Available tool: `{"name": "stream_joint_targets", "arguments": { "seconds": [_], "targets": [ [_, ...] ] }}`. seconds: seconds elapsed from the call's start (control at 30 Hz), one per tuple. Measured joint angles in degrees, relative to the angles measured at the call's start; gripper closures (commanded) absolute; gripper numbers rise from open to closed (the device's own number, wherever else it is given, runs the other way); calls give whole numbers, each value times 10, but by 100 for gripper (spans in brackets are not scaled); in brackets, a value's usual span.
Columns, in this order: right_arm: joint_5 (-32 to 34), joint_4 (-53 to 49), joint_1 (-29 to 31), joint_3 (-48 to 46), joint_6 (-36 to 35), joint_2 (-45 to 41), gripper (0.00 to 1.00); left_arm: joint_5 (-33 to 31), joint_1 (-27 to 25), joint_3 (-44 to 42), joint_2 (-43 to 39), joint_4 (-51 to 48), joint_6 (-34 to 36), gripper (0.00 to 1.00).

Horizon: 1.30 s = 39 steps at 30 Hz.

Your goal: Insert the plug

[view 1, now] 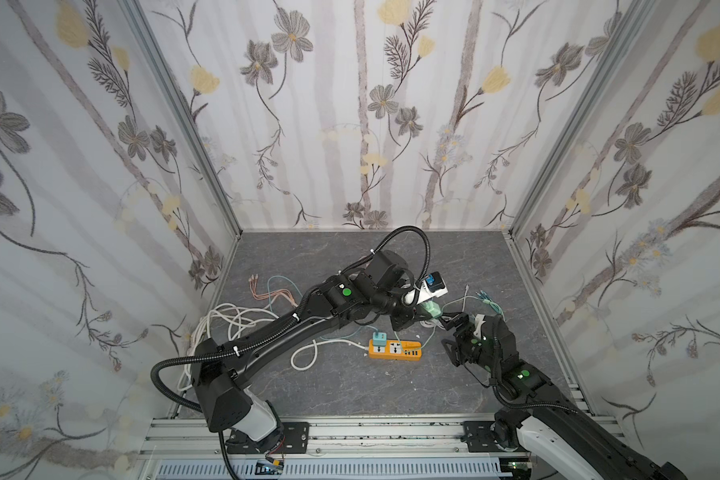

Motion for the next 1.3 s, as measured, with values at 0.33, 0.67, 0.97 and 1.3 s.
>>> {"name": "stream_joint_targets", "arguments": {
  "seconds": [0.33,0.67,0.97,1.3],
  "targets": [
    [-94,52,3,23,76,160,2,8,-2,-36,-28,98,-2,100],
    [-152,178,31,39,117,287,49,13,0,-43,-42,120,-7,100],
    [-108,361,-45,11,84,379,100,87,-2,-78,-56,39,44,100],
    [-109,409,-115,94,-76,419,100,-79,-16,-43,76,-149,204,100]
  ]
}}
